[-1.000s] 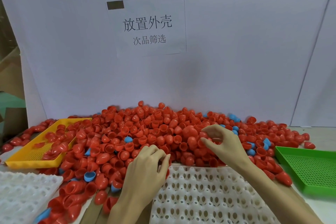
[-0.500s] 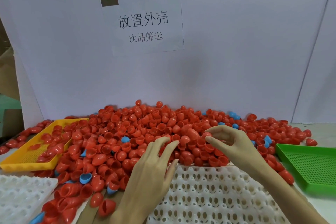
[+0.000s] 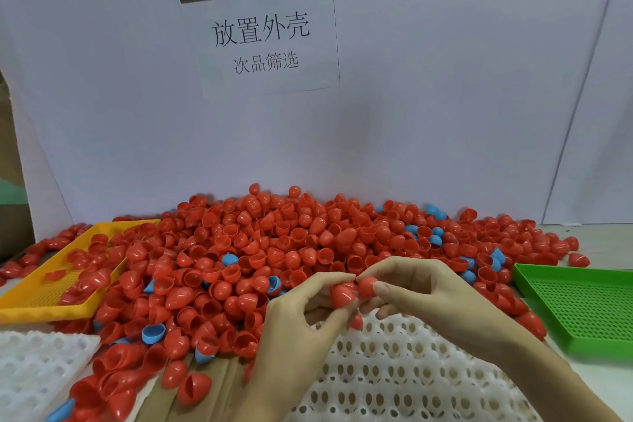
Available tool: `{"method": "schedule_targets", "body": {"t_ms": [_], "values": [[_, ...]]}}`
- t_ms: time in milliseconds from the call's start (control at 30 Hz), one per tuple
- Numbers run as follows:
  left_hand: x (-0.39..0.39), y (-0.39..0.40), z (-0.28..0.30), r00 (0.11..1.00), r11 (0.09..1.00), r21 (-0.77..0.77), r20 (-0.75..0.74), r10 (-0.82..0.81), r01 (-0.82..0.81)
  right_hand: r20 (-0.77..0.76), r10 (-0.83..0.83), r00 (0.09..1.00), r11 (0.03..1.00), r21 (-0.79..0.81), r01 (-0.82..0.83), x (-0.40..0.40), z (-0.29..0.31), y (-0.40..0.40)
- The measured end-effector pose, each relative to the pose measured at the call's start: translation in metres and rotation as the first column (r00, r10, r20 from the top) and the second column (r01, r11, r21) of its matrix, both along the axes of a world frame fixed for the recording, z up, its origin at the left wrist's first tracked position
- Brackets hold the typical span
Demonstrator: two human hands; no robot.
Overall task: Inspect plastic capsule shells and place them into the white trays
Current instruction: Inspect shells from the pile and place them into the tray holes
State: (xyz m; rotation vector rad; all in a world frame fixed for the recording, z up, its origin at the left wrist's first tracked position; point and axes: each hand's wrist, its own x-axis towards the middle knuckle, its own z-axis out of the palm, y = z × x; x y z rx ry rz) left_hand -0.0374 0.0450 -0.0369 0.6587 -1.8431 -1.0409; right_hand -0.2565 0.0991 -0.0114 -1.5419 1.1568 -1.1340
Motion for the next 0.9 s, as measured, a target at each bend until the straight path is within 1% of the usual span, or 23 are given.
{"method": "schedule_targets", "body": {"t_ms": [67, 200, 300, 333, 367, 433, 500, 667, 767, 900], "values": [[0.001, 0.0, 0.002, 0.999, 0.995, 0.101, -0.03, -0.014, 0.017, 0.011, -0.011, 1.0, 1.0, 0.005, 0.011, 0.001, -0.001, 0.0], [0.003, 0.001, 0.009, 0.995, 0.977, 0.189, -0.008, -0.096, 0.095, 0.048, -0.054, 0.997, 0.998, 0.028, 0.053, 0.002, 0.001, 0.003], [0.004, 0.001, 0.01, 0.988, 0.932, 0.327, -0.03, -0.153, 0.155, 0.108, -0.041, 0.993, 0.999, 0.041, 0.036, 0.006, 0.005, 0.007], [0.003, 0.0, 0.01, 0.986, 0.917, 0.362, -0.05, -0.159, 0.166, 0.094, -0.039, 0.995, 0.999, 0.028, 0.037, 0.009, 0.006, 0.009], [0.003, 0.0, 0.009, 0.985, 0.908, 0.383, -0.069, -0.155, 0.17, 0.045, -0.046, 0.998, 0.999, 0.004, 0.046, 0.013, 0.007, 0.01], [0.002, 0.0, 0.008, 0.986, 0.905, 0.393, -0.095, -0.14, 0.166, -0.087, -0.06, 0.994, 0.996, -0.064, 0.055, 0.019, 0.009, 0.013], [0.002, 0.001, 0.009, 0.987, 0.907, 0.391, -0.106, -0.123, 0.155, -0.138, -0.062, 0.988, 0.995, -0.092, 0.049, 0.025, 0.009, 0.014], [0.0, 0.003, 0.009, 0.991, 0.917, 0.378, -0.091, -0.098, 0.126, -0.118, -0.114, 0.986, 0.991, -0.088, 0.104, 0.026, 0.01, 0.015], [-0.001, 0.004, 0.011, 0.982, 0.906, 0.393, -0.163, -0.099, 0.157, -0.092, -0.117, 0.989, 0.992, -0.064, 0.112, 0.024, 0.009, 0.014], [0.002, 0.002, 0.014, 0.959, 0.88, 0.42, -0.26, -0.115, 0.22, -0.098, -0.136, 0.986, 0.99, -0.048, 0.132, 0.022, 0.006, 0.012]]}}
